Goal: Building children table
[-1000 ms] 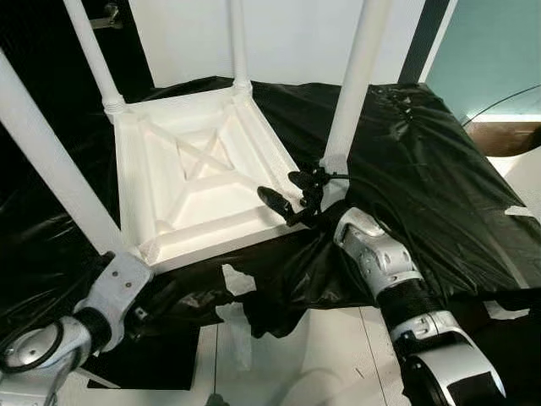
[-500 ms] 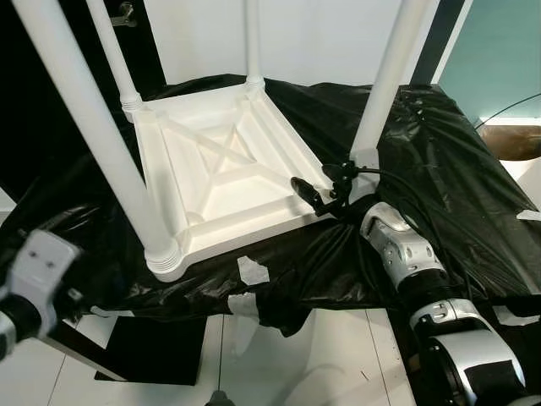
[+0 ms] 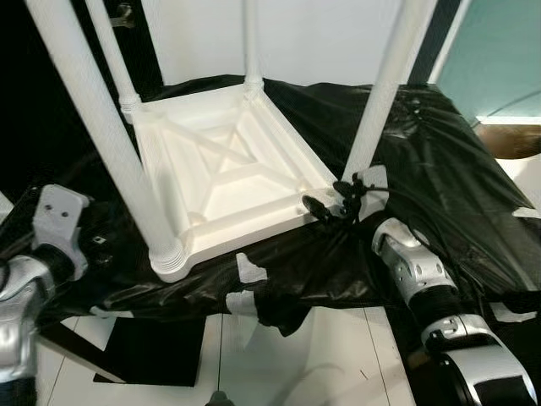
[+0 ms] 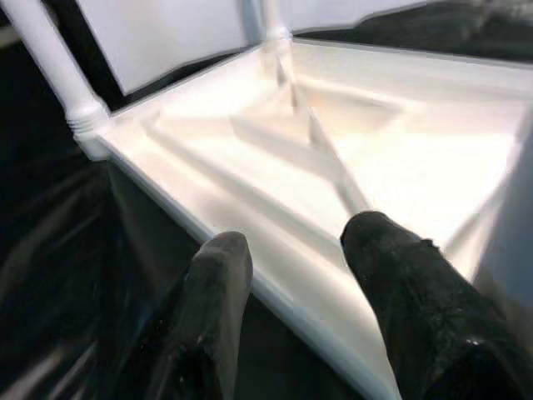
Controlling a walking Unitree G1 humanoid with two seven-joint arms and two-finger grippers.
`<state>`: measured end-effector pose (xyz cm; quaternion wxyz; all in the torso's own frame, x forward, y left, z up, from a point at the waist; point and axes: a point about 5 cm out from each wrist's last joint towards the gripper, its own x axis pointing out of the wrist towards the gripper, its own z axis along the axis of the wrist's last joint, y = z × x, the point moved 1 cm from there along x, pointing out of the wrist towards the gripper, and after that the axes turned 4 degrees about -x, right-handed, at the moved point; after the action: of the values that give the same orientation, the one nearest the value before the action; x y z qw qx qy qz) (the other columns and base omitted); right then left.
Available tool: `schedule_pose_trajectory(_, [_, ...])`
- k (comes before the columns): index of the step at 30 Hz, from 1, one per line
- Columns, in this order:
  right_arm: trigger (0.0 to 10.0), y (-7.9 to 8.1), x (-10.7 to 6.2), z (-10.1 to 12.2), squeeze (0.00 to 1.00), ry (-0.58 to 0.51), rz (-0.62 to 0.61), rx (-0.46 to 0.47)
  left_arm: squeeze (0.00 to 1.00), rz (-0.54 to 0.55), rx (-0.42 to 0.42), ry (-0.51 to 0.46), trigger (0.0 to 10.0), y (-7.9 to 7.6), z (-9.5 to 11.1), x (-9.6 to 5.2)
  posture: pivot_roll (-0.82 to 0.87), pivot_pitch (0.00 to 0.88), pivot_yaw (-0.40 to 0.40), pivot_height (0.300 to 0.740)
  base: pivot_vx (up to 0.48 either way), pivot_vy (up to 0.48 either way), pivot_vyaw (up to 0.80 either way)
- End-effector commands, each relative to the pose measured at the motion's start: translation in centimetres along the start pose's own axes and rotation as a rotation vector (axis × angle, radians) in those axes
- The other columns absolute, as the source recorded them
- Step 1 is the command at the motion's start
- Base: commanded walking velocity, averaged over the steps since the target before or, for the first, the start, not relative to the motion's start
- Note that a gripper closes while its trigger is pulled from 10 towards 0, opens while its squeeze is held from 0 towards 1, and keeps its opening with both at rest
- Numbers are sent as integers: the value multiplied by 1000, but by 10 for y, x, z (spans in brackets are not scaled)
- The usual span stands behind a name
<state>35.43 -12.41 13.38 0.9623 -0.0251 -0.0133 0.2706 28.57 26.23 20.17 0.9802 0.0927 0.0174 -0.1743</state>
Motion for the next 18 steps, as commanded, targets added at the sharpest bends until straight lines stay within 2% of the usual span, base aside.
schedule_pose_trajectory(1, [10000, 10, -1, -5, 0, 21, 27, -4, 0, 231, -34, -55, 10000, 9, -1, 13, 80, 3, -16, 740, 0, 0, 0])
schedule_pose_trajectory(3, [10000, 10, -1, -5, 0, 21, 27, -4, 0, 231, -34, -55, 10000, 9, -1, 13, 80, 3, -16, 740, 0, 0, 0])
schedule_pose_trajectory(5, [10000, 14, -5, -8, 0, 33, 34, 3, 0, 202, -73, -107, 10000, 3, 1, 24, 61, 7, -17, 740, 0, 0, 0])
schedule_pose_trajectory(6, [10000, 14, -5, -8, 0, 33, 34, 3, 0, 202, -73, -107, 10000, 3, 1, 24, 61, 7, -17, 740, 0, 0, 0])
schedule_pose_trajectory(10, [10000, 22, -15, -27, 0, 124, 21, -18, 0, 87, -182, -190, 10000, -16, 0, 49, 39, 17, -20, 740, 0, 0, 0])
schedule_pose_trajectory(14, [10000, 24, -17, -32, 0, 152, 12, -20, 0, 38, -200, -214, 10000, -24, 0, 55, 32, 22, -22, 740, 0, 0, 0])
schedule_pose_trajectory(15, [10000, 26, -18, -36, 0, 183, -4, -18, 0, -43, -248, -254, 10000, -37, 3, 59, 28, 23, -21, 740, 0, 0, 0])
schedule_pose_trajectory(18, [10000, 25, -16, -39, 0, 218, -44, -19, 0, -146, -298, -279, 10000, -52, 6, 61, 27, 24, -19, 740, 0, 0, 0])
